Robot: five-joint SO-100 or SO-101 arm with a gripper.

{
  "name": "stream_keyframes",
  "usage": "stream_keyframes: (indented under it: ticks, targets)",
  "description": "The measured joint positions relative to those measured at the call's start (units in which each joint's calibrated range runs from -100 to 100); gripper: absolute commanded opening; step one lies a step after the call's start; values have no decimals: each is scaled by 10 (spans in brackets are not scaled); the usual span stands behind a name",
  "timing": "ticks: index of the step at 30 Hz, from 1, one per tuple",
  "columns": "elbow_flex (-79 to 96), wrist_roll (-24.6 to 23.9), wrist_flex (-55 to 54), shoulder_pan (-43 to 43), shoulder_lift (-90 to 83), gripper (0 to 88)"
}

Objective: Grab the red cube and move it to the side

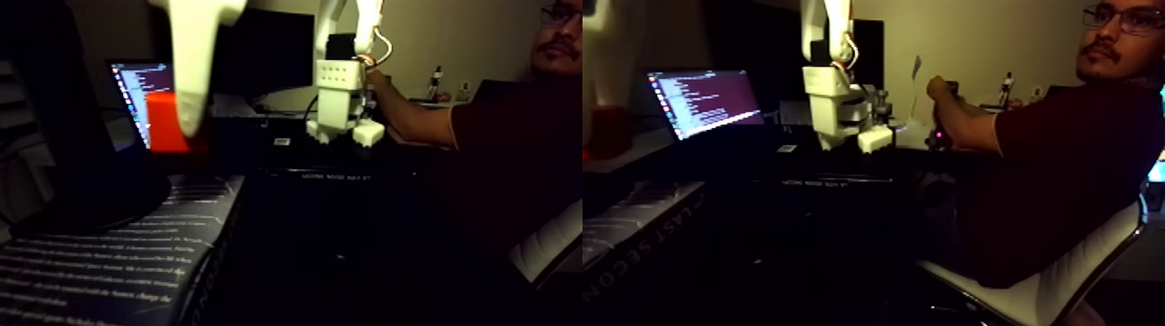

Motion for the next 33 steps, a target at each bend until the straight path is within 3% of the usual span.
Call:
stream_keyframes:
  ticks: [9, 15, 26, 33]
  targets:
    - [-10, -15, 8, 0, 97, 94]
    - [-10, -27, -46, 0, 121, 96]
    - [-10, -35, -72, 0, 121, 162]
    - [-10, -16, -72, 0, 121, 355]
